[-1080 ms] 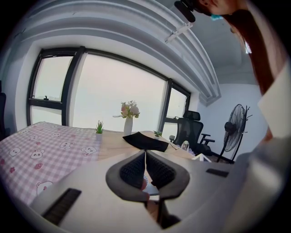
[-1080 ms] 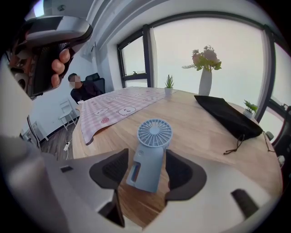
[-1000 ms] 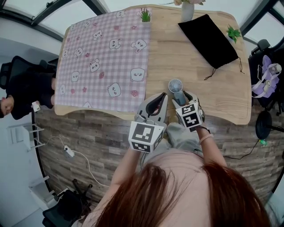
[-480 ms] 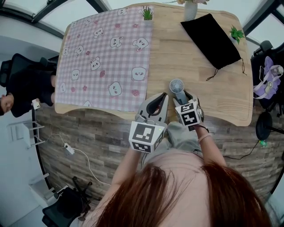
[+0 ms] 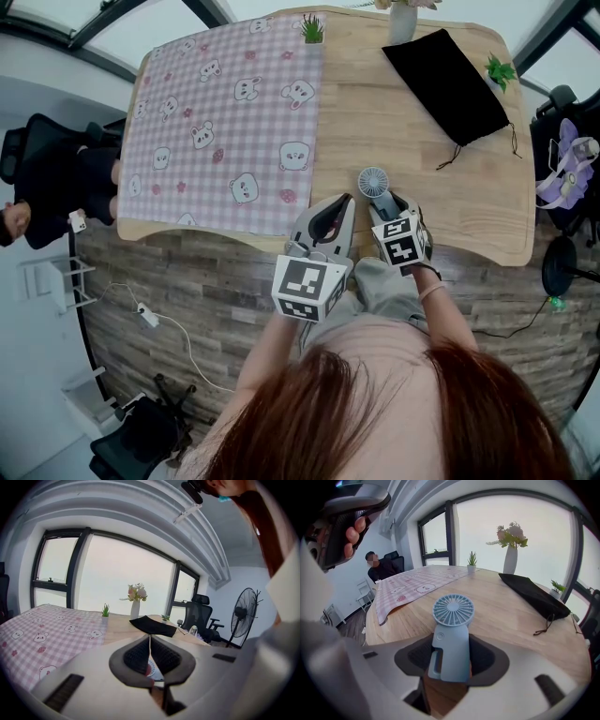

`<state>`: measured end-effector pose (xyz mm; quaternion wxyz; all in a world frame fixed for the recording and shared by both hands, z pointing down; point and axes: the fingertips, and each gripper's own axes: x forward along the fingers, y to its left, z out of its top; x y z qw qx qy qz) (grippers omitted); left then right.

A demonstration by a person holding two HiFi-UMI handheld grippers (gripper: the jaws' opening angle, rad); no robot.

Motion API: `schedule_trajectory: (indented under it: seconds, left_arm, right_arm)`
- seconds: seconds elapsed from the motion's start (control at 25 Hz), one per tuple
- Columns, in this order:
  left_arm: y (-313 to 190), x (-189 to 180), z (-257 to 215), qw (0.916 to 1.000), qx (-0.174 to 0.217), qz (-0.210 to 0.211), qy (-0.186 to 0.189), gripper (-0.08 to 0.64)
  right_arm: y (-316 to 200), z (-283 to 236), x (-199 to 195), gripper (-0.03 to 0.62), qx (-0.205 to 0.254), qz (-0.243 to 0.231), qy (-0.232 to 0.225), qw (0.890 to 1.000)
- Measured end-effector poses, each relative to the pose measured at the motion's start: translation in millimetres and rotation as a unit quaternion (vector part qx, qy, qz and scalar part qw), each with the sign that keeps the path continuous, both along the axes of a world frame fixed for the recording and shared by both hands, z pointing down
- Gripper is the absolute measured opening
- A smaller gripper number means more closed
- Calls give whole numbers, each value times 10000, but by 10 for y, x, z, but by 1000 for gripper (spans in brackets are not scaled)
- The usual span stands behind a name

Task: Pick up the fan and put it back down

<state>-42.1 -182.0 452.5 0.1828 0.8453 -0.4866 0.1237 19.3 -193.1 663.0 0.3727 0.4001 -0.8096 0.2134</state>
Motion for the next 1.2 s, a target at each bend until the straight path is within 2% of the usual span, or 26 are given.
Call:
schedule_trajectory:
  seconds: [0.24, 1.2]
  left_arm:
    - [9, -41, -31, 10000, 60, -10, -7, 12]
    - [233, -44, -340, 9987, 467, 205, -52, 12]
  right_arm:
    - [-8, -24, 14, 213, 66, -56, 94, 9999]
    - [33, -792, 129, 213, 846, 326, -246, 9956]
